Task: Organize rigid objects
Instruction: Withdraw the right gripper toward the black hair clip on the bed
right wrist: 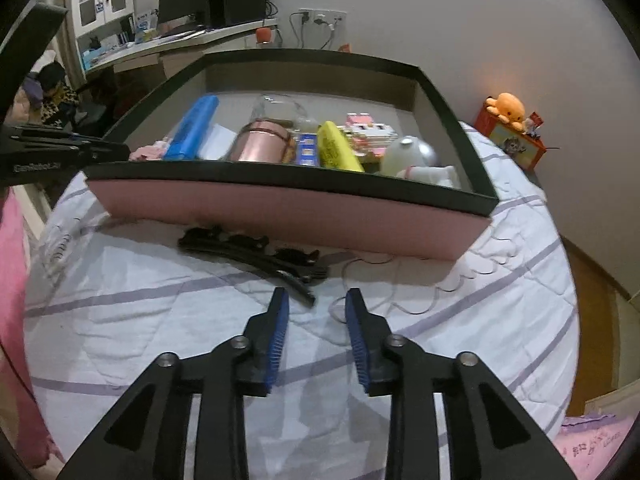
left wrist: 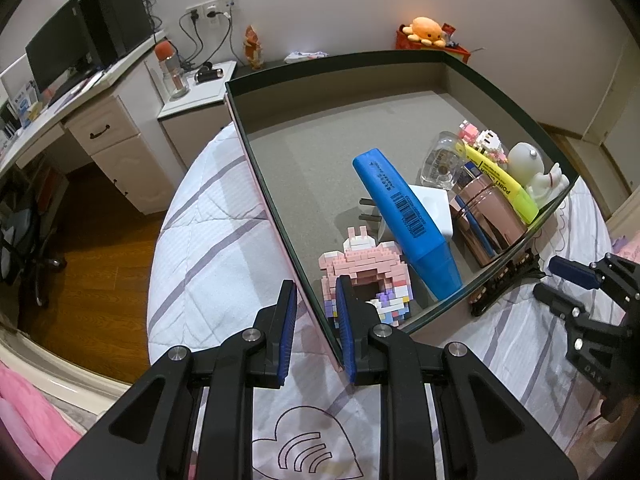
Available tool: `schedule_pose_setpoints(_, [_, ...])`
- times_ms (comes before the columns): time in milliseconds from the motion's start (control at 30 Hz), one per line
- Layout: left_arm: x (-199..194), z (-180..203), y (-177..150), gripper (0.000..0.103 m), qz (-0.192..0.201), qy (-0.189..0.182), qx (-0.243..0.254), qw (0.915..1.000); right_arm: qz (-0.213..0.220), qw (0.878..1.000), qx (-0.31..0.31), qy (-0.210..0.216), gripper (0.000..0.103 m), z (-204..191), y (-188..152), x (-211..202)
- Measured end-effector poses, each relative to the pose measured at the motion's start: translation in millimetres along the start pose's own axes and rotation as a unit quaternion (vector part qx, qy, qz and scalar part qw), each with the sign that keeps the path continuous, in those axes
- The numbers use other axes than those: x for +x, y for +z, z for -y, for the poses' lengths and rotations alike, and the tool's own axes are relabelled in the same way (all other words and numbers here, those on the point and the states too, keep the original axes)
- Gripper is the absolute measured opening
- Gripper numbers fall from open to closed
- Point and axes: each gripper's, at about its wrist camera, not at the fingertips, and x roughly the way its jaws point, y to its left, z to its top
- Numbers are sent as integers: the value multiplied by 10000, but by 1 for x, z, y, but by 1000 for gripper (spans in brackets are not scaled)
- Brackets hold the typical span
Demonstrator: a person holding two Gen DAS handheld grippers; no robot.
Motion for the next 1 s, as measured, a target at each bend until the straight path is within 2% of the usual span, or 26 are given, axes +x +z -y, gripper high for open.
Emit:
schedule_pose_setpoints(33, [0, 0, 0, 19, 0, -6, 4, 10000, 11, 10000, 11, -12, 37, -3, 0, -1])
schedule_pose_setpoints(100, [0, 0, 0, 19, -6, 0, 14, 10000, 8, 9999, 80, -149, 48, -7, 0, -2])
schedule_pose_setpoints(167, [0, 0, 0, 19, -4, 6, 19, 10000, 47, 9993, 329, -162, 53, -7, 0, -5])
schedule_pose_setpoints(267, [0, 0, 0, 19, -6, 0, 23, 10000, 186, 9977, 620, -219, 57, -10, -3, -14])
schedule_pose_setpoints(433, [0, 0, 0, 19, -2, -3, 25, 10000, 277, 9925, 1169, -214, 74, -22, -9, -19])
schedule_pose_setpoints(600, [0, 0, 0, 19, 10, -41, 28, 10000, 155, 9909, 1339, 40, 74, -37, -10, -8])
schedule_pose_setpoints(733, [0, 0, 0, 19, 10, -62, 30, 10000, 56, 9870, 1600, -167, 78, -42, 0, 2])
schedule_pose_setpoints(833, [0, -1, 0, 20, 6, -101, 39, 9999, 68, 9820, 1886, -119, 79, -44, 3, 4])
schedule_pose_setpoints(1000, [1, -2, 0, 20, 16, -130, 52, 9999, 13, 9790, 2015, -306, 81, -51, 9, 15])
